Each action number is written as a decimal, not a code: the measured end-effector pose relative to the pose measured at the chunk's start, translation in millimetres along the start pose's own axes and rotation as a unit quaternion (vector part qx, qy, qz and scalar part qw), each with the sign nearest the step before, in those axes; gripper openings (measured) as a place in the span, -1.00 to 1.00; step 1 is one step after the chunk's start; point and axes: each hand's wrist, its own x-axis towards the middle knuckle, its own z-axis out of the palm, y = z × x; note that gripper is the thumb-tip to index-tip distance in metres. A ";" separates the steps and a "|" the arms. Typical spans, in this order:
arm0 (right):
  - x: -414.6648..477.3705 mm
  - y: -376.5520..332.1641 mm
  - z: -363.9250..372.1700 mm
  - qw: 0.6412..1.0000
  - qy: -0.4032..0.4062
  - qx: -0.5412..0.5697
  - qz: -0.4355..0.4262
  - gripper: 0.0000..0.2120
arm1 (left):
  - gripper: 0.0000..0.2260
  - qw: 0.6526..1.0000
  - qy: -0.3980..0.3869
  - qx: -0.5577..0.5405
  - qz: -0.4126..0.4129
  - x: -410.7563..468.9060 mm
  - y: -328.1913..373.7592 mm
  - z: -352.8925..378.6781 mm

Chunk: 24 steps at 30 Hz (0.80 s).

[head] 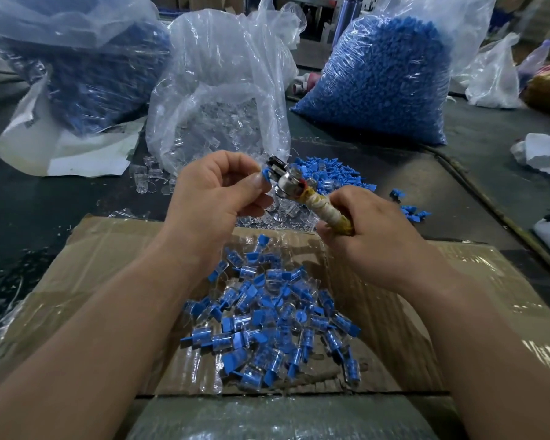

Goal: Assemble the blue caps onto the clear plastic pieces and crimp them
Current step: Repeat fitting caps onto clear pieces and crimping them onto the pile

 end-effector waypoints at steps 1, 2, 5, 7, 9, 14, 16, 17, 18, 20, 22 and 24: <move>0.0 -0.4 0.6 1.000 -0.002 -0.002 0.001 -0.78 | -0.81 1.000 0.001 0.004 0.001 0.0 -0.1 0.1; 0.2 -0.8 1.3 1.000 -0.004 -0.006 0.002 -0.76 | -0.81 1.000 0.003 0.009 0.004 -0.1 -0.3 0.4; 1.2 -2.2 4.5 1.000 -0.003 -0.012 0.006 -0.73 | -0.81 0.999 0.012 0.030 0.014 -1.1 -1.1 1.9; 2.3 -2.7 5.9 1.000 0.000 -0.017 0.010 -0.72 | -0.80 0.999 0.022 0.041 0.018 -1.8 -1.7 2.8; 3.1 -3.5 6.6 1.000 0.001 -0.019 0.013 -0.71 | -0.80 0.998 0.027 0.051 0.022 -2.3 -1.9 3.0; 4.3 -4.5 7.6 1.000 0.000 -0.016 0.021 -0.70 | -0.80 0.997 0.037 0.068 0.022 -2.2 -2.5 2.7; 4.9 -5.2 8.1 1.000 0.000 -0.019 0.022 -0.70 | -0.80 0.996 0.042 0.071 0.019 -2.3 -2.9 2.6; 5.0 -5.4 8.1 1.000 0.001 -0.021 0.022 -0.70 | -0.80 0.996 0.044 0.073 0.019 -2.3 -3.1 2.5; 5.0 -5.2 8.2 1.000 0.002 -0.021 0.023 -0.70 | -0.80 0.996 0.045 0.076 0.019 -2.5 -3.2 2.5; 5.1 -4.4 8.5 0.999 0.006 -0.023 0.022 -0.71 | -0.81 0.995 0.046 0.082 0.020 -2.8 -3.1 2.7; 5.5 -4.3 9.6 0.999 0.010 -0.027 0.022 -0.73 | -0.81 0.995 0.048 0.088 0.020 -2.9 -3.0 2.6; 5.9 -5.8 11.8 0.999 0.011 -0.027 0.019 -0.79 | -0.81 0.994 0.054 0.089 0.019 -2.5 -3.1 1.7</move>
